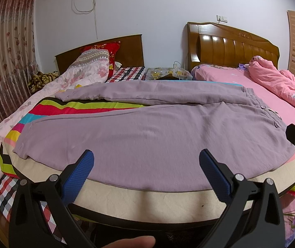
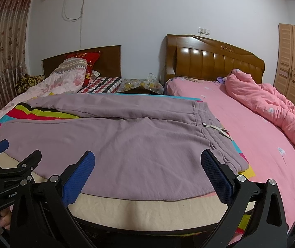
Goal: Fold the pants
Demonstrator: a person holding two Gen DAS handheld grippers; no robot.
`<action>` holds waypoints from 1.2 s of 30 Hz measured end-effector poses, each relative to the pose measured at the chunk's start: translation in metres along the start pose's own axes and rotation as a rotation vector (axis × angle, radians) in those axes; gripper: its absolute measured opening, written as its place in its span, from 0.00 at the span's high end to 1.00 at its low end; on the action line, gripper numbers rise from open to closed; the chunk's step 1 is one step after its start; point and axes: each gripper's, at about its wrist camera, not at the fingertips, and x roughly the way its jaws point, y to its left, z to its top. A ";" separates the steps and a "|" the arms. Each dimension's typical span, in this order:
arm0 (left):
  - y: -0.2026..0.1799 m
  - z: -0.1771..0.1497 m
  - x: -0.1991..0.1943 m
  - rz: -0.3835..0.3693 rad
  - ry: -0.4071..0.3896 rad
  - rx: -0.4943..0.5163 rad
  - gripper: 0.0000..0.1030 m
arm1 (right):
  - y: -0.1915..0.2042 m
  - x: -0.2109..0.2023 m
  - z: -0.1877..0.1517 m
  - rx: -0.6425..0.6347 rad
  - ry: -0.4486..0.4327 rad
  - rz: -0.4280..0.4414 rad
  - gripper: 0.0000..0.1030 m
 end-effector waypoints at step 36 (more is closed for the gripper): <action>0.002 -0.007 -0.001 0.006 0.005 -0.002 0.01 | -0.009 0.001 -0.012 0.006 0.009 -0.003 0.04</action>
